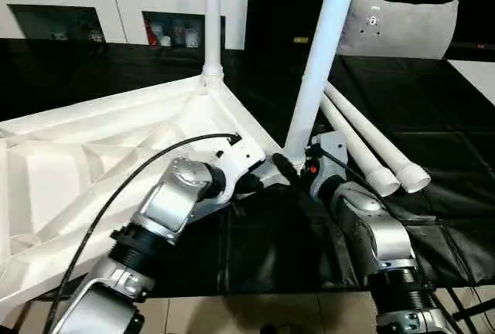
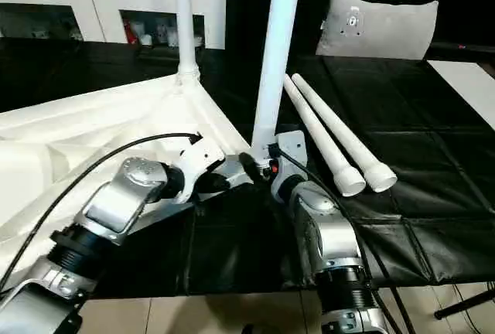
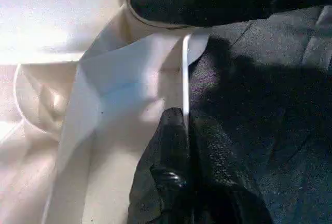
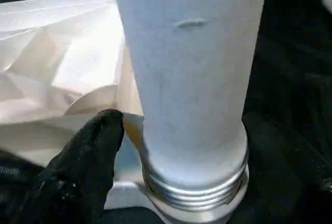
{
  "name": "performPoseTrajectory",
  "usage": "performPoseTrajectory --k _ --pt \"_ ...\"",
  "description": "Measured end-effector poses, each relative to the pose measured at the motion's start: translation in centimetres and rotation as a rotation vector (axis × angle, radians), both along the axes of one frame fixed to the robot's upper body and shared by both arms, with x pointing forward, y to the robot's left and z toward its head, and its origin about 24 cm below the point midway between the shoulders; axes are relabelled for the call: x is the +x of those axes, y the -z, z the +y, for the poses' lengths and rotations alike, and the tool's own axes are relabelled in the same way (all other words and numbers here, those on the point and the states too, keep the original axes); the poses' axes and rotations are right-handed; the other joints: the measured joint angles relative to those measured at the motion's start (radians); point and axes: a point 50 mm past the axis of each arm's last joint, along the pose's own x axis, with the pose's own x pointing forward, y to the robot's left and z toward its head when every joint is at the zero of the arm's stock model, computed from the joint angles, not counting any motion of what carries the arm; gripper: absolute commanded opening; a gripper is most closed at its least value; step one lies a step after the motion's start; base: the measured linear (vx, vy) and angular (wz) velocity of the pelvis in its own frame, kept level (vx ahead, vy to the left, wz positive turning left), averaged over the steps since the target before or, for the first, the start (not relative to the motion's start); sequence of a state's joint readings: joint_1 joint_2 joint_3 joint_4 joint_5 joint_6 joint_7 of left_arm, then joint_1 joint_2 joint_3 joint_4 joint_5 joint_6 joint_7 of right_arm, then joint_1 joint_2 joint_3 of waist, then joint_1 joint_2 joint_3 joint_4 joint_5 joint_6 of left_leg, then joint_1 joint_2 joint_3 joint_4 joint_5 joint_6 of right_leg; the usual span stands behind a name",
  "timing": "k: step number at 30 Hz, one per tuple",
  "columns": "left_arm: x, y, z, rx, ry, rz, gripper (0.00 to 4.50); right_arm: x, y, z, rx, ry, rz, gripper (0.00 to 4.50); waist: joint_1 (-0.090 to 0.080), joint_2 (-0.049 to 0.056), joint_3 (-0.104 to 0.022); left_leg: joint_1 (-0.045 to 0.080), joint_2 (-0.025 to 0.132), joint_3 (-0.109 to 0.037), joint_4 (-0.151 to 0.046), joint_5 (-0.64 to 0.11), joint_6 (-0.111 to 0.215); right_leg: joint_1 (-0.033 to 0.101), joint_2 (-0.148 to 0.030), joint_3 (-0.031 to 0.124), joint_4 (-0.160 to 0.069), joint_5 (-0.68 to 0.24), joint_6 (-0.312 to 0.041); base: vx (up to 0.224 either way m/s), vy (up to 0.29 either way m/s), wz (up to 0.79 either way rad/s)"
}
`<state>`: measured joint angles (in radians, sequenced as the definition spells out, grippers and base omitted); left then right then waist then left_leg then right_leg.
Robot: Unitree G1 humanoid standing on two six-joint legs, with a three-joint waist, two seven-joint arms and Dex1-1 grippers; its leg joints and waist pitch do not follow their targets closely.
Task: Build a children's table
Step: Rotate leg to tighten
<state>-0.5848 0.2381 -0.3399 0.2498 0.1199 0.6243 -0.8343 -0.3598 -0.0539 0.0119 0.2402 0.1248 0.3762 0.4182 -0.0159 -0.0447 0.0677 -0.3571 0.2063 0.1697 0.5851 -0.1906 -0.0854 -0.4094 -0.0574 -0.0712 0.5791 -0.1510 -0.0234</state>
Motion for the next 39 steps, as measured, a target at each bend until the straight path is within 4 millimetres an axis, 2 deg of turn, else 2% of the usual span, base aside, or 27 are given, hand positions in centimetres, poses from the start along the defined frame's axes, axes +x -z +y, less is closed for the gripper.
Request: performPoseTrajectory --k 2,3,7,14,20,24,33,35,39 --pt "0.0 -0.1 0.6 0.007 0.017 -0.006 0.0 -0.2 0.0 -0.1 0.008 -0.045 -0.008 4.2 0.001 0.0 0.0 -0.001 0.0 0.0 -0.001 0.0 0.0 -0.001 0.0 0.0 0.0 0.002 -0.003 0.0 0.0 0.0" --pt "-0.1 -0.1 0.9 0.012 0.029 -0.01 0.0 -0.4 -0.1 -0.2 0.008 -0.071 -0.012 4.4 0.004 0.001 0.001 -0.001 0.0 0.0 -0.001 0.0 0.0 -0.002 0.0 0.0 0.0 0.002 -0.003 0.0 0.0 0.0" --pt "-0.3 -0.2 1.8 0.026 0.086 -0.032 0.0 -1.2 -0.2 -1.1 -0.016 -0.166 -0.022 4.4 0.02 0.001 0.001 -0.001 0.0 0.001 -0.001 0.0 0.0 -0.005 0.0 0.0 0.0 0.003 -0.005 0.0 0.0 0.0" --pt "-0.8 -0.4 3.9 0.056 0.224 -0.031 0.0 -2.7 -0.6 -3.1 -0.077 -0.398 -0.028 4.4 0.035 0.001 0.0 0.0 0.0 0.001 0.001 0.0 0.0 -0.004 0.0 0.001 0.001 0.003 -0.005 0.0 0.0 0.0" --pt "-1.3 -0.4 4.7 0.081 0.354 -0.021 0.0 -3.3 -1.1 -3.8 -0.076 -0.554 -0.026 4.4 0.054 0.002 0.0 0.0 0.0 0.001 0.002 0.0 0.0 -0.004 0.0 0.001 0.002 0.003 -0.005 0.0 0.0 0.0" --pt "-1.5 -0.6 5.7 0.105 0.442 0.003 0.0 -3.4 -1.8 -4.6 -0.128 -0.696 -0.01 4.4 0.058 0.001 -0.001 0.001 0.0 0.001 0.003 0.0 0.0 -0.003 -0.001 0.001 0.003 0.003 -0.005 0.0 0.0 0.0" --pt "-2.1 -0.7 5.5 0.126 0.58 0.022 0.0 -3.1 -1.5 -3.9 -0.199 -0.823 -0.032 4.4 0.073 -0.002 -0.002 0.002 0.0 0.002 0.006 0.0 0.0 -0.002 -0.002 0.001 0.008 0.002 -0.004 0.0 0.0 0.0" --pt "-2.2 -0.7 5.5 0.128 0.592 0.022 0.0 -3.2 -1.4 -3.7 -0.199 -0.85 -0.031 4.08 0.074 -0.003 -0.003 0.002 0.0 0.002 0.007 0.0 0.0 -0.003 -0.002 0.001 0.009 0.002 -0.004 0.0 0.0 0.0" --pt "-2.3 -0.7 5.5 0.132 0.611 0.027 0.0 -3.0 -1.5 -3.4 -0.206 -0.882 -0.042 3.87 0.076 -0.005 -0.003 0.002 0.0 0.002 0.008 0.0 0.0 -0.003 -0.002 0.002 0.014 0.001 -0.003 0.0 0.0 0.0"
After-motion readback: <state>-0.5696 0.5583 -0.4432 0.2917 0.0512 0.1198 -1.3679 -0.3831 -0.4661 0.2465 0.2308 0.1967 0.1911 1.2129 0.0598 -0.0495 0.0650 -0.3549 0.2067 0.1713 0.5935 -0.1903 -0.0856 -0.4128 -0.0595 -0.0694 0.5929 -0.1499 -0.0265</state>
